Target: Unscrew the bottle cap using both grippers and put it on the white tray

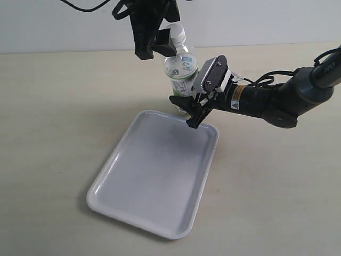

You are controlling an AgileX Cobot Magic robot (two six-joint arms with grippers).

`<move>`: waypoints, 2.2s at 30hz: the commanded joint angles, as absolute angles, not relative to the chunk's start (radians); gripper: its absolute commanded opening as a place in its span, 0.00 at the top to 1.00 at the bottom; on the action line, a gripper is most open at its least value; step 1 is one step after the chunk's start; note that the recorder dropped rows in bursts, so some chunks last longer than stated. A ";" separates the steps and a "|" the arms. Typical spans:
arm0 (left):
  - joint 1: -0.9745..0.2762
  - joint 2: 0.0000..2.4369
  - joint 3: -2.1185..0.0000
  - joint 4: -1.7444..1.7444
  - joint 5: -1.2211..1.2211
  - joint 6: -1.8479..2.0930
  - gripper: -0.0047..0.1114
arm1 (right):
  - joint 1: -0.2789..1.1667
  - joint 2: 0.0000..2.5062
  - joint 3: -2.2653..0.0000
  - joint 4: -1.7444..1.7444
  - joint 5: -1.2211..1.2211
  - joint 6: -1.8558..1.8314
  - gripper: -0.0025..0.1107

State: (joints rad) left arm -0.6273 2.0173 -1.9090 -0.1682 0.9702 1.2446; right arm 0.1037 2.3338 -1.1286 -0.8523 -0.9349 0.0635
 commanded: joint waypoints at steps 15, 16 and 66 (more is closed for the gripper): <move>-0.627 2.021 -1.911 -0.169 0.985 1.193 0.86 | 0.105 2.340 -1.124 -0.872 -0.859 0.047 0.98; -0.627 2.021 -1.911 -0.169 0.985 1.193 0.90 | 0.105 2.340 -1.124 -0.872 -0.859 0.047 0.98; -0.627 1.939 -1.911 -0.191 0.874 0.744 0.44 | 0.105 2.340 -1.124 -0.875 -0.859 0.054 0.98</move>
State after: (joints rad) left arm -0.6273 1.9697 -1.9090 -0.1686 0.8877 0.5971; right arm 0.1037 2.3338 -1.1308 -0.8539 -0.9331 0.0691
